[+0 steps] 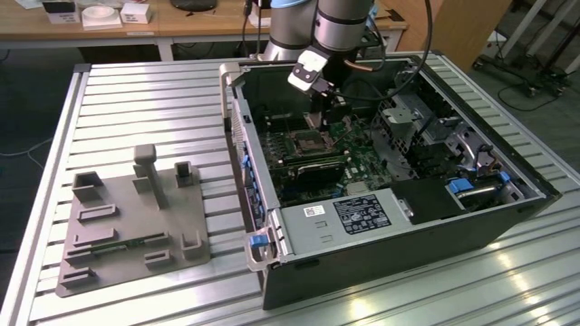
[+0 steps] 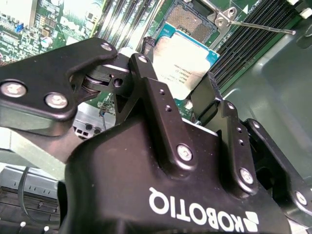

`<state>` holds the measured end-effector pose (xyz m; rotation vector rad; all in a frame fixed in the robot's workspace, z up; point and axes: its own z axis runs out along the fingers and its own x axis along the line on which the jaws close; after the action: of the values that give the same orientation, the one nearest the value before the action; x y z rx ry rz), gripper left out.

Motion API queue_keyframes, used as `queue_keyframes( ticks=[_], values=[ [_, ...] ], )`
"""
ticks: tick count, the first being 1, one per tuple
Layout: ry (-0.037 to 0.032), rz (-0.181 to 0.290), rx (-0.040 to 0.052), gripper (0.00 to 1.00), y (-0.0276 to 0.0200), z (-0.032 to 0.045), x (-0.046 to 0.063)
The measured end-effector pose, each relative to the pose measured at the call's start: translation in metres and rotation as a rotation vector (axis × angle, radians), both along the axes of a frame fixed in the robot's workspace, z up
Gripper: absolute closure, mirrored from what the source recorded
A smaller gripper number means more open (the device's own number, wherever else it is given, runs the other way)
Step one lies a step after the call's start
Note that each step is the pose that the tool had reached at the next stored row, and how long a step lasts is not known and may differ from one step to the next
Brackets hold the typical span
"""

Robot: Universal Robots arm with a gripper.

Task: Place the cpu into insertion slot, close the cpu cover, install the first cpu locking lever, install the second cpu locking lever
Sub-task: 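Place the cpu into insertion slot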

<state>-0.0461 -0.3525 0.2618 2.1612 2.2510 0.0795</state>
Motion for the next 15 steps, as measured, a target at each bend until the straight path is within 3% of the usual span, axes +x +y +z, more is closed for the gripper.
queue_keyframes(
  ticks=[7,15],
  values=[
    [0.0026,-0.001,-0.0002,0.46,0.0006,-0.0091,0.0],
    [0.0078,-0.011,-0.0001,0.46,0.005,-0.0222,0.0]
  ],
)
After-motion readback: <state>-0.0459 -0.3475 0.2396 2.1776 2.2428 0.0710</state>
